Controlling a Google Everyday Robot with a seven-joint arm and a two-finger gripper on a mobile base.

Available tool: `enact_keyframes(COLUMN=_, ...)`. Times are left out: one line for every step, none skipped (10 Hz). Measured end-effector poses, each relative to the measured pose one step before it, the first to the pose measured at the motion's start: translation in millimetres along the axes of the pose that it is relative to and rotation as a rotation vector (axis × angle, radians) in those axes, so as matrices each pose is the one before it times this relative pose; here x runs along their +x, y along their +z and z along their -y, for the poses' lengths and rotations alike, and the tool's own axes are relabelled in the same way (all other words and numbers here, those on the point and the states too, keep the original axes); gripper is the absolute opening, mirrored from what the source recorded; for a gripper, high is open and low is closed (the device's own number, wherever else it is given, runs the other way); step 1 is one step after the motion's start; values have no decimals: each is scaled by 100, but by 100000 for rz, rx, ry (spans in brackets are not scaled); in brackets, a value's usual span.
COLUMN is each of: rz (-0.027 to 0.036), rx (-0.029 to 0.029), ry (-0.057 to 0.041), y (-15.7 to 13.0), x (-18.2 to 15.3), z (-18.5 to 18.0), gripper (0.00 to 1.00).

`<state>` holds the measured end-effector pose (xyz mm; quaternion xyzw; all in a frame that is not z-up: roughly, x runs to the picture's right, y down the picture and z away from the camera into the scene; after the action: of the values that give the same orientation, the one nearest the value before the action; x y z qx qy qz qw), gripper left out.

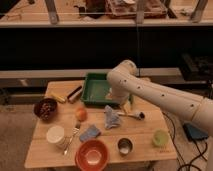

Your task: Place brush in paper cup

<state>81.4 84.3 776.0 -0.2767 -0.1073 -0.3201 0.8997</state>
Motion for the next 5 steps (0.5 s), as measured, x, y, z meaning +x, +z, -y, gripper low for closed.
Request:
enact_keyframes(rz=149, rx=-534, ry=4288, y=100, x=431, z=-370, gripper=80)
enact_keyframes(rz=-174, rx=-601, ry=3170, y=90, x=521, z=-458, gripper=80)
enact_keyframes(rz=45, rx=-457, ry=458, y=-18, x=30, z=-132, gripper=80)
enact_keyframes(rz=272, rx=112, ry=-239, y=26, x=-174, z=205, gripper=80)
enact_keyframes(rz=579, rx=-215, ry=254, y=161, x=127, z=50, gripper=80)
